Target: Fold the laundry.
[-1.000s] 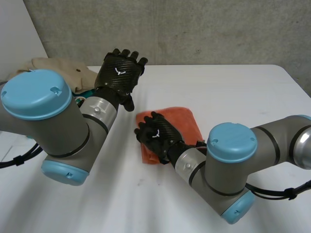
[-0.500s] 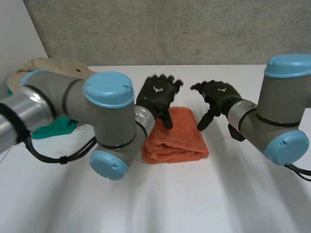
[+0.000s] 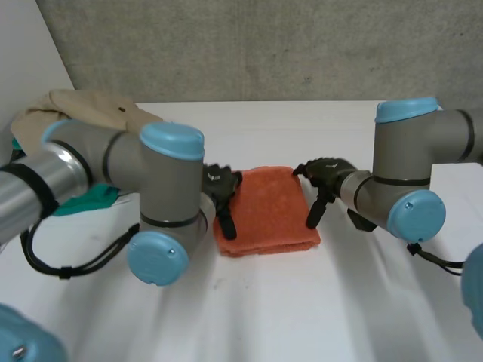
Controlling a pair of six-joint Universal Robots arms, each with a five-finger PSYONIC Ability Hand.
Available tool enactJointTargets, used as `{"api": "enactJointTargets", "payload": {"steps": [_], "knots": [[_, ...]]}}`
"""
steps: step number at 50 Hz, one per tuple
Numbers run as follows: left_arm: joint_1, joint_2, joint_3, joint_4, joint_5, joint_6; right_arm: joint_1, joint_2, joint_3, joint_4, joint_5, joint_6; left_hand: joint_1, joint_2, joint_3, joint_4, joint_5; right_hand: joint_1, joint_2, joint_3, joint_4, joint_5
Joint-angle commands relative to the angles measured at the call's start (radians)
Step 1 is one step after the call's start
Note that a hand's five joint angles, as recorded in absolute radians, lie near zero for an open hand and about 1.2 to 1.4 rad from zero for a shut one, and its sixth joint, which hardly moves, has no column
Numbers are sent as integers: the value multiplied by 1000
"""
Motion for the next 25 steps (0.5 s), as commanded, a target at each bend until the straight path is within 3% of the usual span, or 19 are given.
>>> {"api": "enactJointTargets", "payload": {"steps": [1,6,10,11,16,19,25], "knots": [[1,174,-40,90,113,-2,-4,-202,215,-208,78,-11,-26,-33,-41,-32,-49,-43,-38,-36,-41,-47],[46,279,-90,159,248,-2,-12,-361,452,-350,136,9,-27,-34,-42,-33,-49,-43,-38,-36,-41,-47],[105,339,-123,162,431,-3,-9,-366,560,-357,122,47,-17,-24,-32,-23,-40,-43,-38,-36,-41,-47],[122,357,-132,159,521,-6,-7,-366,576,-359,119,64,-8,-16,-23,-14,-31,-43,-38,-36,-41,-47],[144,402,-182,127,761,-11,-1,-364,633,-368,76,197,1,-7,-15,-5,-22,-43,-38,-36,-41,-47],[153,432,-210,101,836,-9,-1,-349,637,-390,9,279,1,-7,-15,-5,-22,-43,-38,-36,-41,-47],[153,461,-248,91,842,-9,27,-257,619,-446,-28,317,1,-7,-15,-5,-22,-43,-38,-36,-41,-47]]}}
